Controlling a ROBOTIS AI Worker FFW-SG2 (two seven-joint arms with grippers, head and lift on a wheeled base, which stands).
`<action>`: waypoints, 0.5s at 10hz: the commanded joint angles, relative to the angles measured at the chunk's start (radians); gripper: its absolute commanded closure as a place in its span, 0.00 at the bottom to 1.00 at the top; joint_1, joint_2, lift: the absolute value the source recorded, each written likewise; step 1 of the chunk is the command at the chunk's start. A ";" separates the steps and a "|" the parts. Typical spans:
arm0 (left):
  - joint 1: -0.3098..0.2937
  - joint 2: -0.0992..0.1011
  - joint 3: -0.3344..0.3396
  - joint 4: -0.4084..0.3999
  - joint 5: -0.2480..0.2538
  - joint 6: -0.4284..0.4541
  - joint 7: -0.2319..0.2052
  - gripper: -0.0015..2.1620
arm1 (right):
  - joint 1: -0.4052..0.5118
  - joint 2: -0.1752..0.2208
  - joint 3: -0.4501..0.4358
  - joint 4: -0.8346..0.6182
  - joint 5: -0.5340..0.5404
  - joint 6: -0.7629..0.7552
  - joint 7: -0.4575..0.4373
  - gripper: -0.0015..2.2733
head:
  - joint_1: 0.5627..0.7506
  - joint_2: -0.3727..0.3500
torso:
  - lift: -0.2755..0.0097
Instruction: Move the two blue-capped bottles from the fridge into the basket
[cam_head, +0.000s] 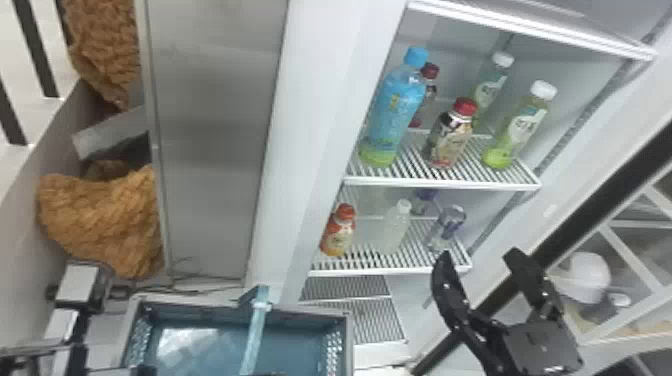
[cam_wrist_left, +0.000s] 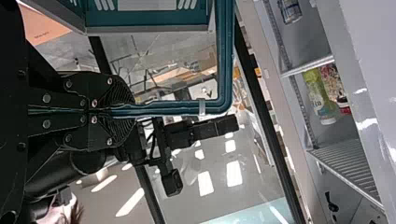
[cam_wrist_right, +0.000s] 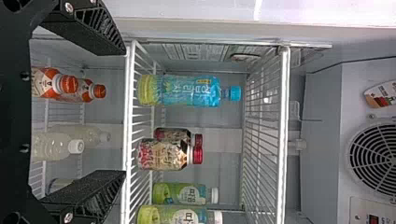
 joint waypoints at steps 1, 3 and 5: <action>0.000 0.000 0.000 0.000 0.000 0.001 0.000 0.56 | -0.003 0.001 0.000 0.003 -0.002 0.000 0.002 0.04 | 0.70 0.03 | 0.70; 0.002 -0.003 0.000 0.000 -0.002 0.001 0.000 0.56 | -0.003 0.000 0.000 0.003 -0.006 0.000 0.002 0.04 | 0.70 0.03 | 0.70; 0.002 -0.003 0.002 0.000 0.000 0.001 0.000 0.56 | -0.006 0.000 0.000 0.008 -0.008 0.000 0.005 0.04 | 0.70 0.03 | 0.70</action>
